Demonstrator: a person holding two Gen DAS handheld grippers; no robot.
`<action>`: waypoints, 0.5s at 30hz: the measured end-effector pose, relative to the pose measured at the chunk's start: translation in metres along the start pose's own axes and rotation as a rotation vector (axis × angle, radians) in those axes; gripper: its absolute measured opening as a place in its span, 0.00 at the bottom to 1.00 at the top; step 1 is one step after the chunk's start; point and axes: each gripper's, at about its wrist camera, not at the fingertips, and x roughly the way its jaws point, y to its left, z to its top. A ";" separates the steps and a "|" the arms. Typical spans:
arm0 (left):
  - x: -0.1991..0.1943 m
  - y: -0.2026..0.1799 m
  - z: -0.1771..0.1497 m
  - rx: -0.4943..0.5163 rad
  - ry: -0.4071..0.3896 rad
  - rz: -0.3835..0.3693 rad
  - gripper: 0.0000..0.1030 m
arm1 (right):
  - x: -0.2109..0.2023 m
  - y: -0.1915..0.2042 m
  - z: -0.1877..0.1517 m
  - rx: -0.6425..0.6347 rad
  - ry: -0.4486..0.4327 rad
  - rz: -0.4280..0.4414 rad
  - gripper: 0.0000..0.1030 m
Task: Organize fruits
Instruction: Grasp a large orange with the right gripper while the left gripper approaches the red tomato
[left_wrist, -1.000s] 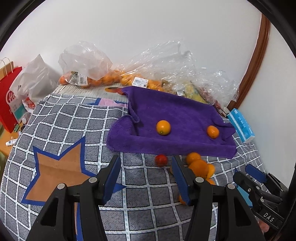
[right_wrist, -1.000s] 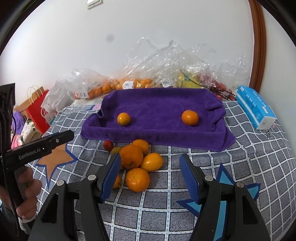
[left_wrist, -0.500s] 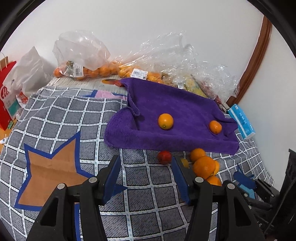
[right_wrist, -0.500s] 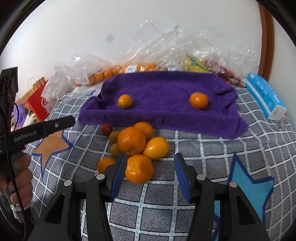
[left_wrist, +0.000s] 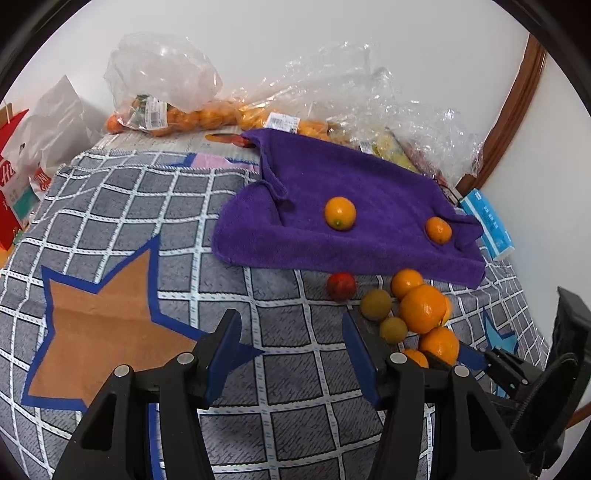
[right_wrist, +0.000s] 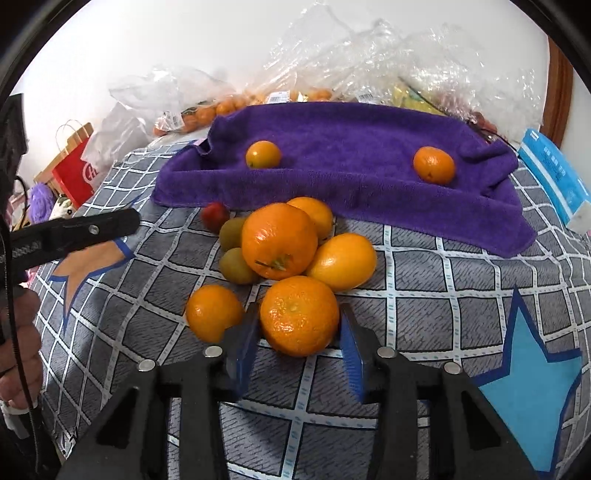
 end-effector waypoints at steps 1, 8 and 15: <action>0.002 -0.002 -0.001 0.002 0.005 -0.001 0.53 | -0.002 -0.001 -0.001 0.001 -0.005 0.001 0.39; 0.018 -0.022 -0.001 0.022 0.026 0.008 0.52 | -0.030 -0.023 -0.005 0.013 -0.063 -0.032 0.39; 0.030 -0.031 0.012 0.024 0.023 0.021 0.46 | -0.043 -0.050 -0.005 0.014 -0.101 -0.087 0.39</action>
